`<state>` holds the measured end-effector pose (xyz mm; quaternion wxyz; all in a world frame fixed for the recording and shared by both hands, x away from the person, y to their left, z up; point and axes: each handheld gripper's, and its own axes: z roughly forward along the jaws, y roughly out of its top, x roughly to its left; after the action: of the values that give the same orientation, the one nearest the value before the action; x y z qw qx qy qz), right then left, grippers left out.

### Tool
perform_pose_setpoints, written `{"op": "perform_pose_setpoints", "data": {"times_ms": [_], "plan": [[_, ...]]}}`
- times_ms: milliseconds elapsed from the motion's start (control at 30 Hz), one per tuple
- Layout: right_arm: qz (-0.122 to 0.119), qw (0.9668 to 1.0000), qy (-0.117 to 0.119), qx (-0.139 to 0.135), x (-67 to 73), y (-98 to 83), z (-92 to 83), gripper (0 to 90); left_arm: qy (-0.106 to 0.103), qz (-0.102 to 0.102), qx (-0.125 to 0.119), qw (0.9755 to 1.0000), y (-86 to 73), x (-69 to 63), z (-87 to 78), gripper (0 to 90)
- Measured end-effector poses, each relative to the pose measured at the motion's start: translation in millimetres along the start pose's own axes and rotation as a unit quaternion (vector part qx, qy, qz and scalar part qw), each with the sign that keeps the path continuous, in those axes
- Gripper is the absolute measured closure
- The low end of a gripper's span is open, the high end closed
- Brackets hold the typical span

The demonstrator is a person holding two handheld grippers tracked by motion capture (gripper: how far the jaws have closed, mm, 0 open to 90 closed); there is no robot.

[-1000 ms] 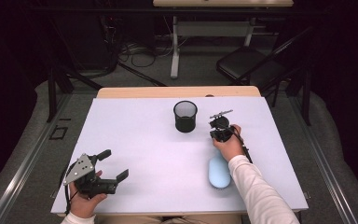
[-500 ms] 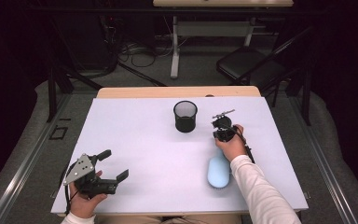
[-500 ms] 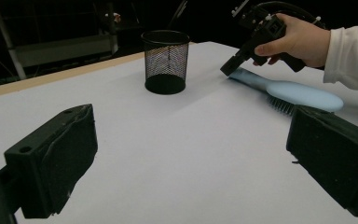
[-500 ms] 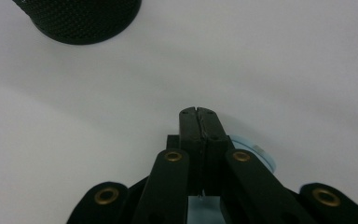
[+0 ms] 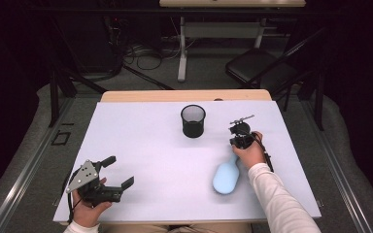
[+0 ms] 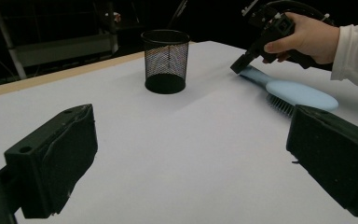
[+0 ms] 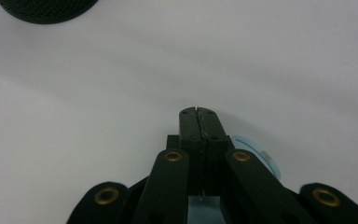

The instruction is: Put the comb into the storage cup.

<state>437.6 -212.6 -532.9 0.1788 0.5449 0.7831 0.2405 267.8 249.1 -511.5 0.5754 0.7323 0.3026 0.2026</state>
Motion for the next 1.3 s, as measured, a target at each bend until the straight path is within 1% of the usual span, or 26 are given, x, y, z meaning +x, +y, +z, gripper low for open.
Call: {"op": "perform_pose_setpoints", "data": {"times_ms": [67, 100, 267, 467, 500, 767, 967, 1133, 1167, 1233, 1267, 1300], "plan": [[0.001, 1.0000, 0.000, 0.003, -2.6, -2.1, -1.1, 90.0, -0.003, 0.000, 0.000, 1.0000, -0.1, 0.1, 0.1, 2.3], [0.004, 1.0000, -0.001, 0.001, -3.5, -3.1, -1.3, 90.0, 0.000, 0.001, 0.000, 1.0000, 0.0, -0.2, 0.2, 2.5], [0.007, 0.9999, -0.003, 0.007, -7.7, -6.9, -4.2, 90.0, 0.000, 0.001, 0.002, 1.0000, -0.1, -0.4, 0.6, 2.5], [0.009, 0.9999, -0.004, 0.003, -12.9, -13.7, -9.5, 90.0, 0.001, -0.001, -0.001, 1.0000, -0.2, -0.5, 0.0, 2.5], [0.011, 0.9999, -0.005, 0.007, -13.8, -15.2, -10.9, 90.0, 0.001, -0.001, -0.002, 1.0000, -0.4, -0.6, 0.1, 2.5], [0.000, 0.9999, -0.005, 0.016, -17.6, -25.4, -17.9, 90.0, 0.001, -0.001, 0.000, 1.0000, -0.4, -0.8, 0.8, 2.5], [0.004, 0.9999, -0.004, 0.016, -22.2, -33.1, -23.1, 90.0, 0.002, -0.001, 0.000, 1.0000, -0.6, -0.8, 0.6, 2.5], [0.004, 0.9998, -0.003, 0.020, -24.7, -39.5, -28.3, 90.0, 0.004, -0.001, -0.001, 1.0000, -0.7, -0.9, 0.6, 2.5], [0.001, 0.9997, -0.002, 0.023, -25.2, -40.4, -29.4, 90.0, 0.003, -0.001, -0.001, 1.0000, -0.7, -0.9, 0.7, 2.5], [0.004, 0.9998, -0.002, 0.021, -25.5, -42.8, -31.2, 90.0, 0.003, -0.001, 0.000, 1.0000, -0.7, -0.9, 0.7, 2.6], [0.000, 0.9998, -0.002, 0.021, -26.3, -43.8, -31.9, 90.0, 0.003, -0.001, 0.000, 1.0000, -0.7, -0.9, 0.7, 2.5], [0.002, 0.9998, -0.002, 0.019, -26.6, -45.1, -32.6, 90.0, 0.003, -0.001, 0.000, 1.0000, -0.7, -1.0, 0.8, 2.5]]}}
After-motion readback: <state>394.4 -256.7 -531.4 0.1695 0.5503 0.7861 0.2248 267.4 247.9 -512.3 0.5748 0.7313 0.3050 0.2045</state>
